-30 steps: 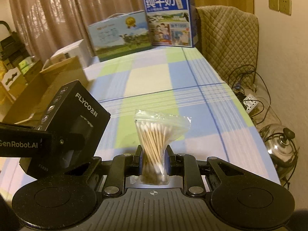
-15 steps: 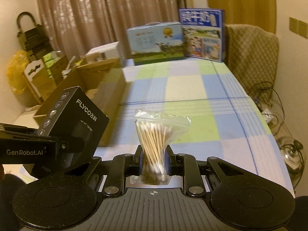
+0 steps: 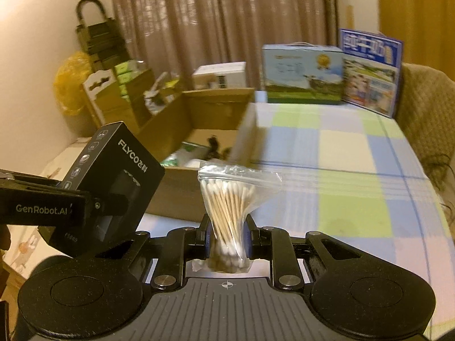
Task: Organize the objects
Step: 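Carry the black box with the left tool while the right tool carries the swab bag to the cardboard box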
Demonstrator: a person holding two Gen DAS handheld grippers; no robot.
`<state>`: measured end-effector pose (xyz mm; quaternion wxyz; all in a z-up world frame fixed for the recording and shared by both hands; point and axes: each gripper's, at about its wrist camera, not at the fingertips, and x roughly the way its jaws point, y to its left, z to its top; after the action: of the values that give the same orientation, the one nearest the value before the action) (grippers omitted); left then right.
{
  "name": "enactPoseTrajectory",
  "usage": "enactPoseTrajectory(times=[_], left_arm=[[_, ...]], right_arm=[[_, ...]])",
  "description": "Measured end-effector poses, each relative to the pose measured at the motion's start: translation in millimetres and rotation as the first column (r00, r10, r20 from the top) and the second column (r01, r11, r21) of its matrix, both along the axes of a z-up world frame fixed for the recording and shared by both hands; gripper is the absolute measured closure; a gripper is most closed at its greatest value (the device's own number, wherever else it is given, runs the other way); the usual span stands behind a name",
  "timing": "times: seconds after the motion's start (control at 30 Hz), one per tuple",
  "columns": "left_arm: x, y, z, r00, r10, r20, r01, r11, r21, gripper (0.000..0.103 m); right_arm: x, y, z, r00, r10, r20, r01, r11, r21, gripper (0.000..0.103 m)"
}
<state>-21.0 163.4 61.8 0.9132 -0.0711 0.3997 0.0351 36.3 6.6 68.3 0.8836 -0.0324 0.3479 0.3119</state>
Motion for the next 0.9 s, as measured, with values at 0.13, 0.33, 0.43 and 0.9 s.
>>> enactPoseTrajectory(times=[0.13, 0.33, 0.43, 0.9], left_arm=[[-3, 20, 7, 0.999, 0.039, 0.015, -0.039, 0.999, 0.01, 0.065], [5, 40, 21, 0.998, 0.052, 0.037, -0.054, 0.998, 0.034, 0.065], [13, 48, 28, 0.997, 0.055, 0.051, -0.058, 0.997, 0.044, 0.065], [82, 84, 51, 0.995, 0.048, 0.085, -0.053, 0.997, 0.061, 0.065]], right_arm=[[3, 22, 4, 0.999, 0.035, 0.014, -0.035, 0.999, -0.001, 0.085], [16, 47, 10, 0.998, 0.053, 0.03, -0.053, 0.999, -0.002, 0.085], [24, 59, 14, 0.998, 0.058, 0.037, -0.058, 0.998, 0.0, 0.085], [87, 97, 30, 0.997, 0.041, 0.066, -0.041, 0.999, 0.007, 0.085]])
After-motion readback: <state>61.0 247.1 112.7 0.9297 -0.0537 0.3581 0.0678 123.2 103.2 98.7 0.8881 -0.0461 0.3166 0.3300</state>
